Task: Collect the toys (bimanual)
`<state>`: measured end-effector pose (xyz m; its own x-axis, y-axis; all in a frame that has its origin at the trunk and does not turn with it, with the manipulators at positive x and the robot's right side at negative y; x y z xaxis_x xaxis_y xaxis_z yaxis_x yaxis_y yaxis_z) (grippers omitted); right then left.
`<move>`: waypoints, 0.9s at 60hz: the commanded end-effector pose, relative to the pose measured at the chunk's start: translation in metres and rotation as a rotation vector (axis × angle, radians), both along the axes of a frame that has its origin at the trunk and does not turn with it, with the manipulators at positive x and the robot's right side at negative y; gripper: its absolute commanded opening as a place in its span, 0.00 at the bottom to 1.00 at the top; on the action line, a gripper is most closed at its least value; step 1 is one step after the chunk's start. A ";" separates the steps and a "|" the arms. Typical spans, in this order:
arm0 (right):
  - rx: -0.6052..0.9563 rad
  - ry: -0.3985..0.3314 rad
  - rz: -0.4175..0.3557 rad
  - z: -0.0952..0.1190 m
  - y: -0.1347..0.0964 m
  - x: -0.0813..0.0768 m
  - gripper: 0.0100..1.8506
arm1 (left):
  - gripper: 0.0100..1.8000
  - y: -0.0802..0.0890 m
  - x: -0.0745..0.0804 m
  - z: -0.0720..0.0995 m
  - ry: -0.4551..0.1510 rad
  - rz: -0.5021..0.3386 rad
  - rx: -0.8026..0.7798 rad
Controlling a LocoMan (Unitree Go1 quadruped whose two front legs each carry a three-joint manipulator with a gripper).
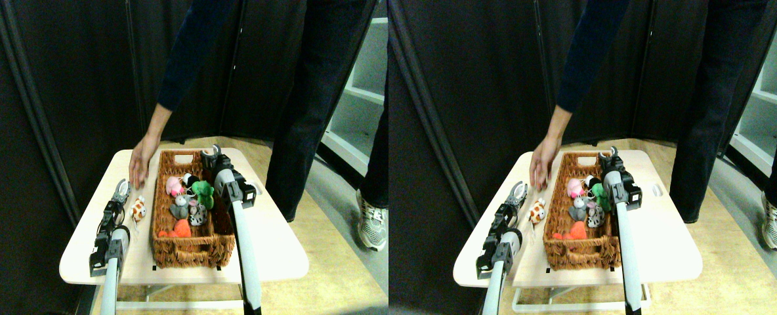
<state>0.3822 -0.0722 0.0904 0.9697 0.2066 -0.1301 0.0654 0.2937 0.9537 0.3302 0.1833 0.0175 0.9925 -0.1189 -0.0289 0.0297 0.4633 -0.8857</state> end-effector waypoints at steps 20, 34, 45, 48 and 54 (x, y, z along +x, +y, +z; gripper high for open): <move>-0.085 -0.057 -0.152 0.018 -0.059 0.008 0.00 | 0.00 -0.007 0.010 0.006 -0.011 -0.013 0.002; -0.097 -0.010 -0.219 0.004 -0.088 -0.001 0.00 | 0.00 -0.013 0.013 0.010 0.003 -0.028 0.012; -0.052 0.021 -0.309 -0.020 -0.103 -0.012 0.00 | 0.00 -0.019 0.015 0.012 0.017 -0.037 0.026; -0.034 0.031 -0.321 -0.027 -0.108 -0.014 0.00 | 0.00 -0.022 0.015 0.014 0.017 -0.048 0.036; -0.040 0.060 -0.332 -0.041 -0.112 -0.018 0.00 | 0.00 -0.027 0.013 0.019 0.013 -0.072 0.057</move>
